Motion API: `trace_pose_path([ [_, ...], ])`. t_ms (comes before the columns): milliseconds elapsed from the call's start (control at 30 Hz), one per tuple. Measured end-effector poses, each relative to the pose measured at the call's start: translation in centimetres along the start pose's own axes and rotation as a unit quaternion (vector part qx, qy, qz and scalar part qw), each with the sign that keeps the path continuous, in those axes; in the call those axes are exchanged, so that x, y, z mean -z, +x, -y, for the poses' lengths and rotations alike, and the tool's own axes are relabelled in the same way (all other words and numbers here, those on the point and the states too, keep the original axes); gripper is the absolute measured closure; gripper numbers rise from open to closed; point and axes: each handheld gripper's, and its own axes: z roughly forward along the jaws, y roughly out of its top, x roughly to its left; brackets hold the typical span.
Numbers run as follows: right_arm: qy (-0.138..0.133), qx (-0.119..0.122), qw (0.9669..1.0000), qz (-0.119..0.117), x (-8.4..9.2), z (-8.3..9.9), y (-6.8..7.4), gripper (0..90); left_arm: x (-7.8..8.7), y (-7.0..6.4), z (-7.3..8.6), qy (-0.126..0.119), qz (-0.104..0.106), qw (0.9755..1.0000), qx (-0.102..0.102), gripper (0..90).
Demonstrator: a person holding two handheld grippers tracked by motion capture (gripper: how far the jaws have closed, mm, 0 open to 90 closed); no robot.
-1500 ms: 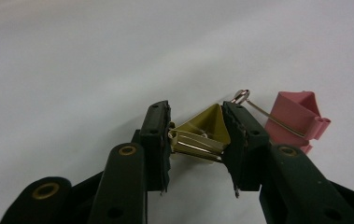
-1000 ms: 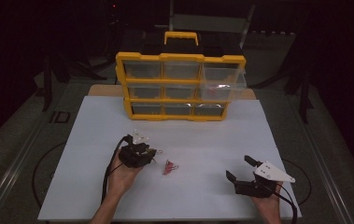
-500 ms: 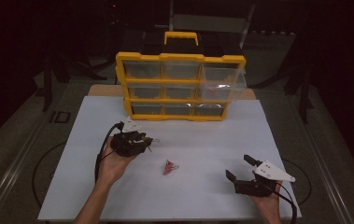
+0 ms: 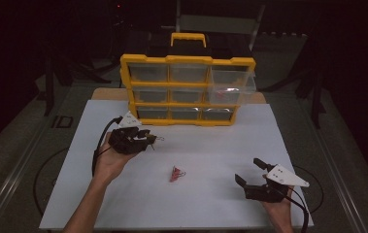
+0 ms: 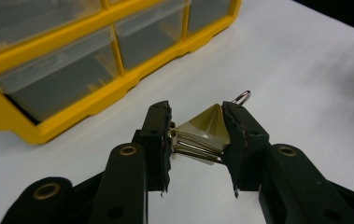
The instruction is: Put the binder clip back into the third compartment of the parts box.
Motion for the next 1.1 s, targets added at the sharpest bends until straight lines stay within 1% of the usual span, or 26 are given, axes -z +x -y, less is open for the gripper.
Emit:
trace_pose_path([
  [100, -0.003, -0.002, 1.0000, -0.003, 0.0, -0.1, -0.1, 8.3, 0.2, 0.3, -0.4, -0.003, 0.005, 1.0000, -0.005, 64.6],
  [167, -0.002, -0.001, 1.0000, -0.007, -0.2, -0.2, -0.2, 8.3, 0.5, 0.8, -1.1, -0.010, 0.017, 0.9998, -0.011, 64.6],
  [233, -0.003, -0.001, 0.9999, -0.012, -0.3, -0.2, -0.2, 8.3, 0.6, 0.9, -1.3, -0.012, 0.020, 0.9996, -0.014, 64.6],
  [267, -0.003, -0.003, 0.9999, -0.013, -0.3, -0.2, -0.2, 8.3, 0.9, 1.0, -1.9, -0.020, 0.028, 0.9992, -0.021, 64.6],
  [300, -0.003, -0.003, 0.9999, -0.013, -0.3, -0.2, -0.2, 8.3, 0.9, 1.0, -1.9, -0.020, 0.028, 0.9992, -0.021, 64.6],
  [333, -0.003, -0.004, 0.9999, -0.013, -0.3, -0.1, -0.2, 8.3, 1.2, 1.1, -2.5, -0.024, 0.034, 0.9987, -0.031, 64.6],
  [367, -0.003, -0.004, 0.9999, -0.012, -0.3, 0.0, -0.2, 8.3, 1.3, 1.1, -2.9, -0.028, 0.037, 0.9983, -0.036, 64.6],
  [433, -0.001, -0.004, 0.9999, -0.013, -0.3, 0.2, -0.2, 8.3, 1.4, 1.1, -3.4, -0.028, 0.039, 0.9978, -0.046, 64.6],
  [500, 0.000, -0.004, 0.9999, -0.013, -0.3, 0.2, -0.2, 8.3, 1.4, 1.1, -3.4, -0.028, 0.039, 0.9978, -0.046, 64.6],
  [533, 0.002, -0.004, 0.9999, -0.016, -0.4, 0.4, -0.1, 8.3, 1.6, 1.3, -4.4, -0.038, 0.052, 0.9964, -0.056, 64.6],
  [567, 0.004, -0.003, 0.9999, -0.016, -0.5, 0.5, 0.0, 8.3, 1.6, 1.3, -4.7, -0.039, 0.058, 0.9959, -0.058, 64.6],
  [633, 0.006, -0.002, 0.9998, -0.017, -0.5, 0.5, 0.1, 8.3, 1.6, 1.5, -5.3, -0.039, 0.065, 0.9948, -0.068, 64.6],
  [700, 0.005, -0.003, 0.9998, -0.017, -0.5, 0.5, 0.1, 8.3, 1.6, 1.5, -5.3, -0.039, 0.065, 0.9948, -0.068, 64.6],
  [733, 0.005, -0.002, 0.9998, -0.018, -0.5, 0.5, 0.1, 8.3, 1.7, 1.6, -6.2, -0.038, 0.080, 0.9928, -0.081, 64.6],
  [767, 0.004, -0.001, 0.9998, -0.017, -0.5, 0.5, 0.1, 8.3, 1.8, 1.6, -6.6, -0.039, 0.083, 0.9919, -0.087, 64.6],
  [867, 0.005, -0.003, 0.9999, -0.016, -0.4, 0.6, 0.1, 8.3, 2.0, 1.7, -7.7, -0.044, 0.096, 0.9898, -0.096, 64.6],
  [900, 0.005, -0.003, 0.9999, -0.016, -0.4, 0.6, 0.1, 8.3, 2.0, 1.7, -7.7, -0.044, 0.096, 0.9898, -0.096, 64.6],
  [933, 0.003, -0.004, 0.9999, -0.016, -0.3, 0.6, 0.0, 8.3, 2.2, 1.8, -8.4, -0.049, 0.106, 0.9880, -0.101, 64.6],
  [967, 0.003, -0.003, 0.9999, -0.016, -0.2, 0.6, 0.0, 8.3, 2.2, 1.8, -8.9, -0.049, 0.111, 0.9871, -0.104, 64.6],
  [1100, 0.002, -0.004, 0.9999, -0.015, -0.1, 0.6, 0.0, 8.3, 2.3, 1.9, -10.5, -0.047, 0.120, 0.9849, -0.115, 64.6],
])
